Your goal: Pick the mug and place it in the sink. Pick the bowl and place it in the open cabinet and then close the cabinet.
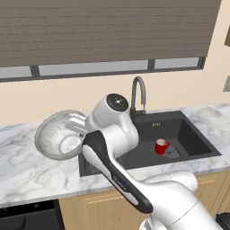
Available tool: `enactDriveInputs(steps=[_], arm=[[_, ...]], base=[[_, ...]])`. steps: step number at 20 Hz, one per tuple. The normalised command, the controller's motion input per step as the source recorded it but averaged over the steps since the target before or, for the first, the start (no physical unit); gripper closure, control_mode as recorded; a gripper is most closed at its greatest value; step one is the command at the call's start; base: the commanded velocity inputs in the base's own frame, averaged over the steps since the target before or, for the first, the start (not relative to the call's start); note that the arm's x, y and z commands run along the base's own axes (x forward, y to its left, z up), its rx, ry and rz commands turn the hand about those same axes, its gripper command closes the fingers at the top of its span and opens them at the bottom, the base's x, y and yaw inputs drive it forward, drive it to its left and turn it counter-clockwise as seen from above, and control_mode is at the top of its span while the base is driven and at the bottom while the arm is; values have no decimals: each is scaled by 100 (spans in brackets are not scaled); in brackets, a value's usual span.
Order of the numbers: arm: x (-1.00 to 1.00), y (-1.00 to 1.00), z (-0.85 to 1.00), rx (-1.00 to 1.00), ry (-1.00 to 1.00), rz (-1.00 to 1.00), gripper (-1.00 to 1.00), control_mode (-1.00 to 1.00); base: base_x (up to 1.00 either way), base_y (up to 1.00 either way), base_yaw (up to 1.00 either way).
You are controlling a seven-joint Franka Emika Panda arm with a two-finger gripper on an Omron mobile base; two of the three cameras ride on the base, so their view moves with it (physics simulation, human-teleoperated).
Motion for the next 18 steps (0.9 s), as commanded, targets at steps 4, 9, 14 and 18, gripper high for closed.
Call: enactDriveInputs(steps=[4,9,14,18], arm=[[-37,-89,87,15,5,-46,100,-100],[-59,-37,69,5,1,-63,100,-100],[-44,-15,77,11,-5,-48,100,-100],[-51,-58,79,28,-3,-8,100,-100]], base=[[0,0,0],[0,0,0],[0,0,0],[0,0,0]])
